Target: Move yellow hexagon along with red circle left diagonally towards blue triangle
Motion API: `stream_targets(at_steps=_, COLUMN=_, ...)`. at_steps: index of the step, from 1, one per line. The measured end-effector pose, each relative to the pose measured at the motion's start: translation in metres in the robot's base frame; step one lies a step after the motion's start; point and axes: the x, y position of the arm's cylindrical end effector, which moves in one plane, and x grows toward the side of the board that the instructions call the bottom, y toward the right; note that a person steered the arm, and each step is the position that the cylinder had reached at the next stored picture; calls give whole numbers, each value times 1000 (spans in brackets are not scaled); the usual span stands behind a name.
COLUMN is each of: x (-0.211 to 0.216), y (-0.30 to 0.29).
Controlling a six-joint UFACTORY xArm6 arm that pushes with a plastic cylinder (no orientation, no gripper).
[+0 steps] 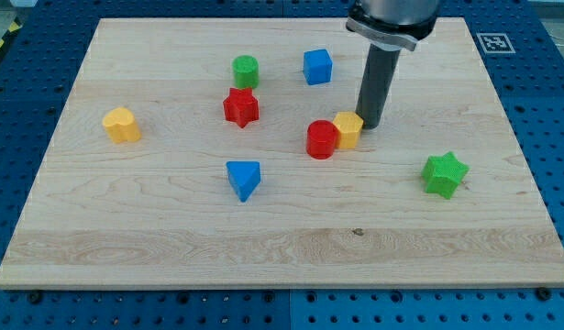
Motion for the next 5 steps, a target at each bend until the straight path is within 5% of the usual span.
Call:
stream_targets(at_steps=2, x=20, y=21)
stream_targets(at_steps=5, x=44, y=-24)
